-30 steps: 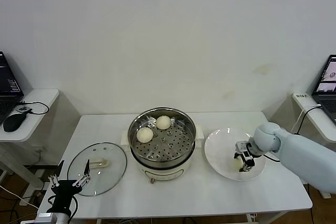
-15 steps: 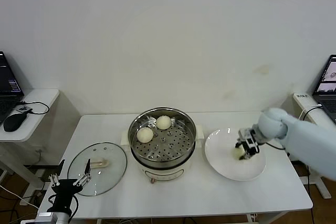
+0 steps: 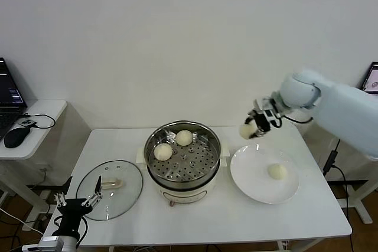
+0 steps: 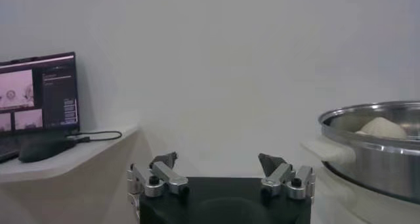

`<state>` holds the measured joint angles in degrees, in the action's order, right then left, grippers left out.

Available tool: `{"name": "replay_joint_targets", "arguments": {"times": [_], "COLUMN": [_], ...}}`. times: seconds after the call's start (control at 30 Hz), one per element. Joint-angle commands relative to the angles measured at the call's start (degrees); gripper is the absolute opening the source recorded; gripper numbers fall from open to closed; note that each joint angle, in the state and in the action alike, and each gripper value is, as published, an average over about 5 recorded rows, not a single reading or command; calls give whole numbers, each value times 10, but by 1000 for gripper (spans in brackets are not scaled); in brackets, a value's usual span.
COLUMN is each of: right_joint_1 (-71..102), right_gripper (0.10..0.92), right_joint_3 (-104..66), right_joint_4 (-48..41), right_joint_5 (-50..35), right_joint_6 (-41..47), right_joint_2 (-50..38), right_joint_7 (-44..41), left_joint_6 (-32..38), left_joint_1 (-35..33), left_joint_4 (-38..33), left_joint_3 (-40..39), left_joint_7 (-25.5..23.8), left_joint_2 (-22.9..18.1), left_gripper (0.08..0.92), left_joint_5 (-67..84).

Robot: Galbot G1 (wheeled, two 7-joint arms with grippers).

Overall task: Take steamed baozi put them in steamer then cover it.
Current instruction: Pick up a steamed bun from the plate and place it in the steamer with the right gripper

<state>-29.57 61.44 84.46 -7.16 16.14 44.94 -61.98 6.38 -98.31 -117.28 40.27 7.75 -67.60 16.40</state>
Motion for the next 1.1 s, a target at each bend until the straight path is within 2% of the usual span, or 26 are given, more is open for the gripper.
{"name": "replay_joint_targets", "arguments": {"times": [0.03,0.2,0.37,0.83,1.1], "right_joint_1": [-74,-41,-10,29,25], "right_gripper": [526,526,529,543,556], "right_joint_3": [49,55,78,112,120], "right_joint_4": [1,-17,-27,-28,-14], "right_joint_5": [-40,-32,-9,82,93], "right_joint_6": [-2,-27,-66,-164,-184], "right_joint_2": [130,206,245,267,260], "right_joint_7": [9,16,16,36,25], "left_joint_6": [0,0,0,0,2], "left_joint_1": [0,-2,-7,-4,-5], "left_joint_4": [-1,-3,-8,-8,-6], "left_joint_3": [4,14,23,26,26], "left_joint_7": [0,0,0,0,0], "left_joint_2": [-1,-4,-6,-12,-15], "left_gripper": [823,823,823,823,823], "left_joint_5": [0,0,2,2,2]}}
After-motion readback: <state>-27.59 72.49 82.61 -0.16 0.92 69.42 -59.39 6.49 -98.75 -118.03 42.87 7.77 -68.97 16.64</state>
